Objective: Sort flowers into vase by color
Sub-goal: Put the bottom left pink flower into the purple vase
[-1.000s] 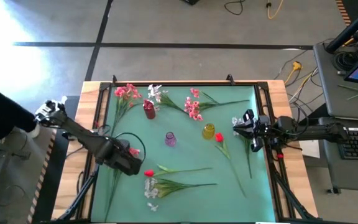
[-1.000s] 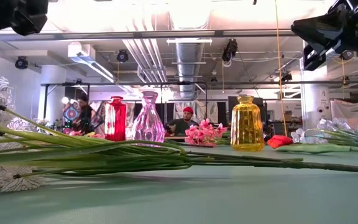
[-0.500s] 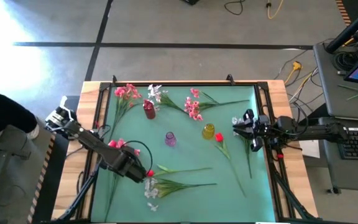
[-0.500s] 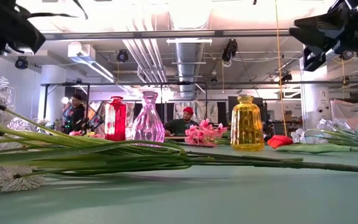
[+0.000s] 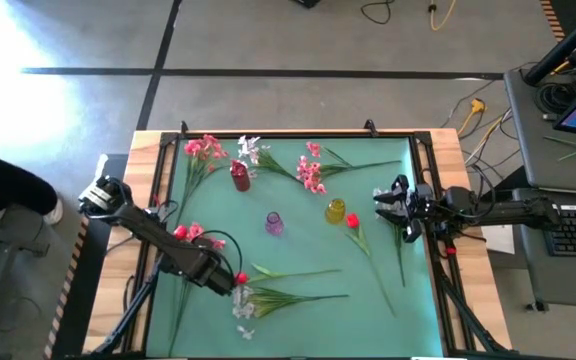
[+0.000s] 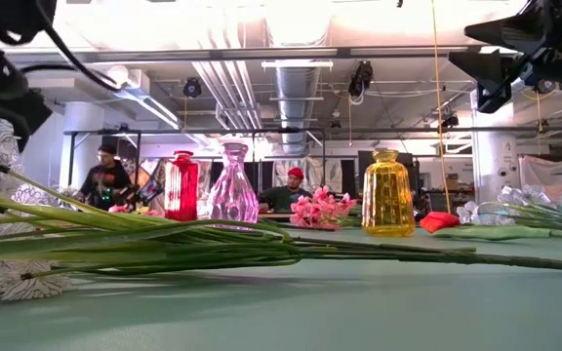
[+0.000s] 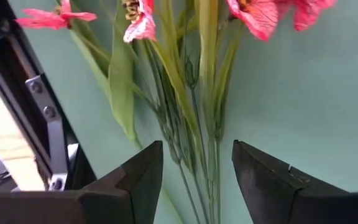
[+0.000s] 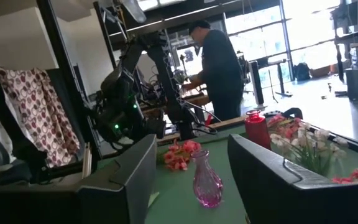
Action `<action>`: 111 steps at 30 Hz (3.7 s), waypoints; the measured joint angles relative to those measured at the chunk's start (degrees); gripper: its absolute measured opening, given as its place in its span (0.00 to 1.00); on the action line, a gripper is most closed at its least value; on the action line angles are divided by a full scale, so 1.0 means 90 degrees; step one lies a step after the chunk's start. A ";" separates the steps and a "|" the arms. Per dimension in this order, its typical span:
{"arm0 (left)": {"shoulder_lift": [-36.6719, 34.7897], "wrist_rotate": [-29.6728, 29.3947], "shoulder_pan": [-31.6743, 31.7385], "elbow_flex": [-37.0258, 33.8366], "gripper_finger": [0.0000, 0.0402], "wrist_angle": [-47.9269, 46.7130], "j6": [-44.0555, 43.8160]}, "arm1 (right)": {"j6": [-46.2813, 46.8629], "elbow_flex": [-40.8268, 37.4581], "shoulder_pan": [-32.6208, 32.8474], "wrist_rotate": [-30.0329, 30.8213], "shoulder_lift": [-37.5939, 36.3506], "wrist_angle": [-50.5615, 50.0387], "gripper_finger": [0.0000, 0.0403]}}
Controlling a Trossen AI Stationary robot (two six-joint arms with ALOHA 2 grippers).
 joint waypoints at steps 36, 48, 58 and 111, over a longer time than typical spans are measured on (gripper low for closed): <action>-0.0145 -0.0375 0.0000 -0.0224 0.00 0.0585 0.0374 | -0.0039 0.0000 -0.0002 0.0000 0.0000 -0.0203 0.50; -0.1229 -0.2278 0.0000 0.1000 0.00 -0.0232 0.0548 | -0.0092 0.0000 -0.0002 0.0005 0.0000 -0.0202 0.50; -0.1862 -0.6238 0.0039 0.2403 0.00 -0.0108 0.3316 | -0.0192 0.0000 -0.0002 0.0010 0.0000 -0.0194 0.50; -0.4187 -0.4802 0.2499 -0.1635 0.00 0.9706 1.1936 | -0.0016 -0.0002 -0.0002 0.0515 0.0000 -0.0003 0.50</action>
